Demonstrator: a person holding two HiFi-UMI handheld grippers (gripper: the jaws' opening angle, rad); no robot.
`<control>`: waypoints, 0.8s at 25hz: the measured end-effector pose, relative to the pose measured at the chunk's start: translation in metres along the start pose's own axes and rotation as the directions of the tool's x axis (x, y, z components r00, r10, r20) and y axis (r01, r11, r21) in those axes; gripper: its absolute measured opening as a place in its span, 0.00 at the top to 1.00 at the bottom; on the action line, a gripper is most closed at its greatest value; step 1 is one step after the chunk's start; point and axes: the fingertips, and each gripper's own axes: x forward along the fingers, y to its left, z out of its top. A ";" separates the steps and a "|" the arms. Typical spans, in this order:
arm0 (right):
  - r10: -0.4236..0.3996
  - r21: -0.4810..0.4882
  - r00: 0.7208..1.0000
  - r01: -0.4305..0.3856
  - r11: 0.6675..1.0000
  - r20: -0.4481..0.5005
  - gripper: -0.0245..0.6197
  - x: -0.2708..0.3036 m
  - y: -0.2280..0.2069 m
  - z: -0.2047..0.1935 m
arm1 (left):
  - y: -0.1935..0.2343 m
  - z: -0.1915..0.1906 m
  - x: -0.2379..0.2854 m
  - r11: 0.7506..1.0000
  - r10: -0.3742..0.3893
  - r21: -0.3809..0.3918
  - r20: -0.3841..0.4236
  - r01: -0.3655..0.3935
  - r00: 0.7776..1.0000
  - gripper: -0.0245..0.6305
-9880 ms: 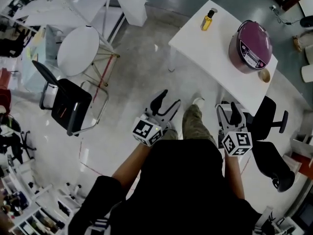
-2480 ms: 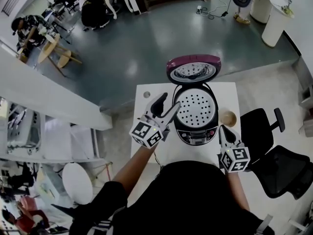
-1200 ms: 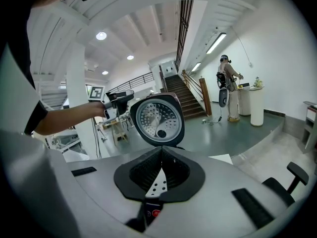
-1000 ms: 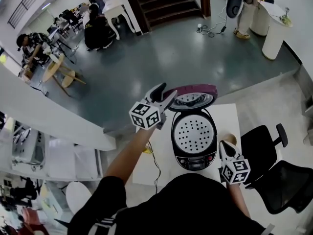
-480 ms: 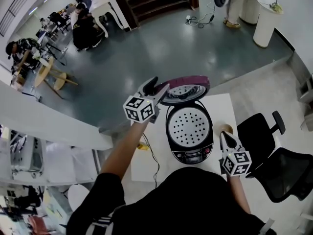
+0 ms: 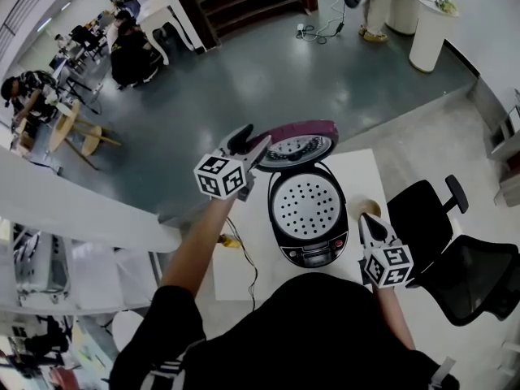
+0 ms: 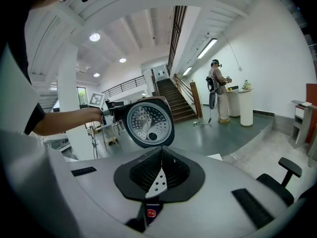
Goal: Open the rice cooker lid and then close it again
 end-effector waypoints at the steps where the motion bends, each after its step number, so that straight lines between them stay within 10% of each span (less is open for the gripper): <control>1: -0.002 0.001 1.000 0.002 1.000 0.000 0.96 -0.001 -0.001 -0.001 | 0.000 0.000 0.000 1.000 -0.004 0.001 -0.004 0.004 1.000 0.58; 20: 0.011 0.015 1.000 -0.011 1.000 0.004 0.96 -0.009 0.005 -0.010 | -0.037 -0.009 -0.012 0.982 -0.126 0.128 -0.128 0.142 0.984 0.64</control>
